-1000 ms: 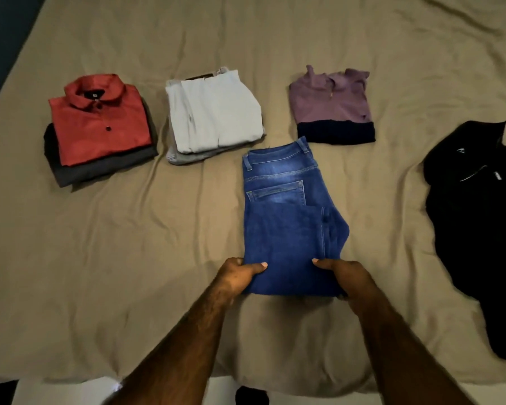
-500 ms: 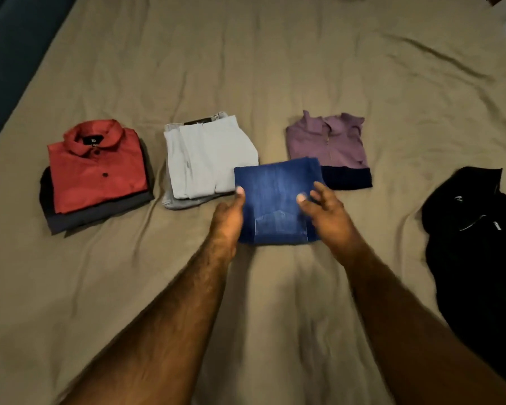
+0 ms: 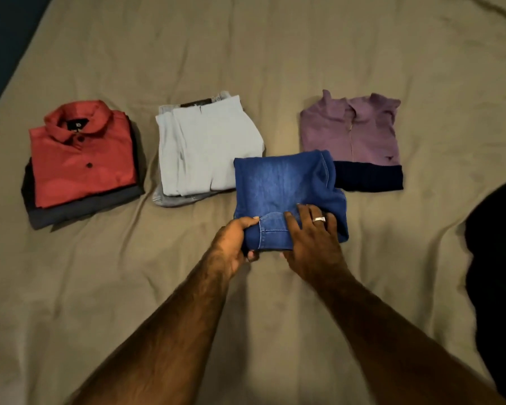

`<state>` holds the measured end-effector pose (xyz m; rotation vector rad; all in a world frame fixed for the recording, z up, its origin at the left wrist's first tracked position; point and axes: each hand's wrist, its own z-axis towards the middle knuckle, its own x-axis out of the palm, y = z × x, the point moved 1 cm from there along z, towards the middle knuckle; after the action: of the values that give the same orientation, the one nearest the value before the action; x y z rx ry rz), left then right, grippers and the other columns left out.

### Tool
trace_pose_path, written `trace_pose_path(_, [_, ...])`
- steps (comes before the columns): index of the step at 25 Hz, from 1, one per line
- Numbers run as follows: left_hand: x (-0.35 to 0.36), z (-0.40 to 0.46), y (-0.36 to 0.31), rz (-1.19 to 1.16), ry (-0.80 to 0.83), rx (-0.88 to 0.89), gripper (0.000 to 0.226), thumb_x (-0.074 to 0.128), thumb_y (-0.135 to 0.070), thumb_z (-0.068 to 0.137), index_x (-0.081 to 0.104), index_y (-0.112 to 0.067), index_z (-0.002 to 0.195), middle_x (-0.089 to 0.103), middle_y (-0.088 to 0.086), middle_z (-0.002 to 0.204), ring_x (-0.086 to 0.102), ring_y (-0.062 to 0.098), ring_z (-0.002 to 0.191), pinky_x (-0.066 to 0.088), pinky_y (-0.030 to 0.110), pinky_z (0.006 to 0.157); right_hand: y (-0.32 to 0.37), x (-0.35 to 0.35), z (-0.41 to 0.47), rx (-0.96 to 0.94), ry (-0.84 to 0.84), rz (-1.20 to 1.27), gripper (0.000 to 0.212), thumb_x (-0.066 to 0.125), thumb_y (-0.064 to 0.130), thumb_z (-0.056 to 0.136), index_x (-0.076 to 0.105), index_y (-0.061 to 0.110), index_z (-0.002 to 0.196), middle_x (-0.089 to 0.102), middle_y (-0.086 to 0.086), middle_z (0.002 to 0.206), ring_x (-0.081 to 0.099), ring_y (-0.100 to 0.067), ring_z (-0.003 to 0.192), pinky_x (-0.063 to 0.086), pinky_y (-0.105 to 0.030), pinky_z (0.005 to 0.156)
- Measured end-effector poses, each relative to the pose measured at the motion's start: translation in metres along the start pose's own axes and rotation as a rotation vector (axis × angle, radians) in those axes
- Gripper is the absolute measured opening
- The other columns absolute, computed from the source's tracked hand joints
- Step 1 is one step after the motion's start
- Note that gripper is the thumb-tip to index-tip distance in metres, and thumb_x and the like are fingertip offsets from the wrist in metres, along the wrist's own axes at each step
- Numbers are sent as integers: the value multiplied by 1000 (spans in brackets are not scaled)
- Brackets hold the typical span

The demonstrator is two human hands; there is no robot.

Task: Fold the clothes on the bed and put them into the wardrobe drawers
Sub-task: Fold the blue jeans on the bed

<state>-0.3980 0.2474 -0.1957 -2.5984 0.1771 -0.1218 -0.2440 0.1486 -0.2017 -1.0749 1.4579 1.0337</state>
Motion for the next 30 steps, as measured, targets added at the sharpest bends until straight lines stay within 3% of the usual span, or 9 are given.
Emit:
trace_pose_path(4, [4,-26,-20,-301,34,79,62,56,-75,90,72,-15,87,68,8,75,62,23,61,48,28,55,-14,-50,24,289,-181,1072,29,75,31,94,71,10,114,75,-5,102,73,-23,94,60,-39,85])
trace_pose_path(7, [-3,-52,-30,-212,-161,12,102,60,-100,60,74,-13,110,78,13,103,74,30,91,58,45,81,9,-100,38,586,-155,1923,33,76,26,96,72,6,122,78,-12,114,75,-31,107,62,-50,94])
trace_pose_path(10, [-4,-85,-42,-209,25,48,96,59,-91,70,70,-17,129,77,12,122,73,37,113,58,58,94,37,-119,20,663,-159,2265,52,70,32,98,57,17,146,71,-9,134,71,-31,120,58,-54,100])
trace_pose_path(13, [-10,-94,-27,-98,169,151,79,61,-77,83,69,-16,133,75,11,126,72,32,117,57,50,100,50,-92,-26,915,121,2106,38,69,37,99,63,24,135,78,-5,118,77,-28,102,63,-45,84])
trace_pose_path(16, [-34,-72,25,426,-73,176,89,90,-77,54,70,-18,116,80,4,110,78,21,94,64,40,83,46,-43,-72,1126,393,1628,45,73,44,96,68,7,122,76,-15,102,74,-31,84,58,-38,70])
trace_pose_path(21, [-18,-44,44,548,-417,231,73,88,-76,57,64,-23,101,72,-9,94,71,17,85,58,33,77,-15,-5,-75,941,-67,714,106,76,82,66,55,-6,120,57,-29,121,59,-52,110,51,-57,94])
trace_pose_path(23, [-7,-33,32,488,-440,215,78,90,-75,53,65,-20,102,72,-7,93,72,19,84,61,35,78,-35,-5,-55,861,-118,746,104,87,73,60,51,1,126,57,-23,124,59,-47,112,53,-56,96])
trace_pose_path(26, [-8,1,15,398,-353,105,73,97,-63,48,73,-14,96,78,0,88,77,22,77,66,40,76,-59,2,-11,845,54,977,117,91,72,52,43,13,141,61,-13,134,65,-36,115,58,-53,96])
trace_pose_path(30, [-10,13,3,309,-94,10,62,97,-53,62,77,-10,103,82,4,91,80,26,82,65,48,85,-76,1,26,841,290,1030,85,91,67,59,65,9,115,75,-8,107,73,-28,92,62,-41,76])
